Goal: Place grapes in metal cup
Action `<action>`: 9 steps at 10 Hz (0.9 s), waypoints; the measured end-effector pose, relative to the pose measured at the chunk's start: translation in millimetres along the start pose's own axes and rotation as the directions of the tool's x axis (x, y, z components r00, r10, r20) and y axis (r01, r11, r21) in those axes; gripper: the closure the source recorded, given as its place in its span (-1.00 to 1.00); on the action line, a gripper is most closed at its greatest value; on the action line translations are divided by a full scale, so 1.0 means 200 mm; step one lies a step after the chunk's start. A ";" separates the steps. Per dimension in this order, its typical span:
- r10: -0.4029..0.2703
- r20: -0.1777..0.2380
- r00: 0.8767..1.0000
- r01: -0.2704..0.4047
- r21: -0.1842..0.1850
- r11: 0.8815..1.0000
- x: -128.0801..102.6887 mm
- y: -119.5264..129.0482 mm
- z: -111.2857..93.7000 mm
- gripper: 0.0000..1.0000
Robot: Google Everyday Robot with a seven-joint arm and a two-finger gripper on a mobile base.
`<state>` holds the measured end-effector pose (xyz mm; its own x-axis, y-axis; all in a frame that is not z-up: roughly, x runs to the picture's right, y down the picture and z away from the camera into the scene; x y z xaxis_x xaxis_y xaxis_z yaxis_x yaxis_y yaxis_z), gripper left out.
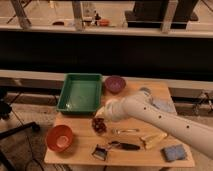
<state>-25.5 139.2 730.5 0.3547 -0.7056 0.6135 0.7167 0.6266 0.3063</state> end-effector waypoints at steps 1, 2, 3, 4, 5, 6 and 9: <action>0.002 0.003 1.000 -0.002 -0.004 1.000 0.00 0.01 0.01 0.98; 0.004 0.007 1.000 -0.003 -0.008 1.000 0.00 0.02 0.02 0.98; 0.004 0.010 1.000 -0.004 -0.011 1.000 0.00 0.02 0.02 0.98; 0.002 0.015 1.000 -0.002 -0.015 1.000 0.00 0.03 0.03 0.98; 0.002 0.020 1.000 -0.002 -0.018 1.000 -0.01 0.03 0.04 0.98; 0.002 0.024 1.000 -0.001 -0.021 1.000 -0.01 0.03 0.04 0.98; -0.002 0.026 1.000 0.003 -0.029 1.000 -0.02 0.03 0.05 0.98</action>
<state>-29.2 148.9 737.6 0.3371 -0.6981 0.6317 0.7346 0.6147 0.2873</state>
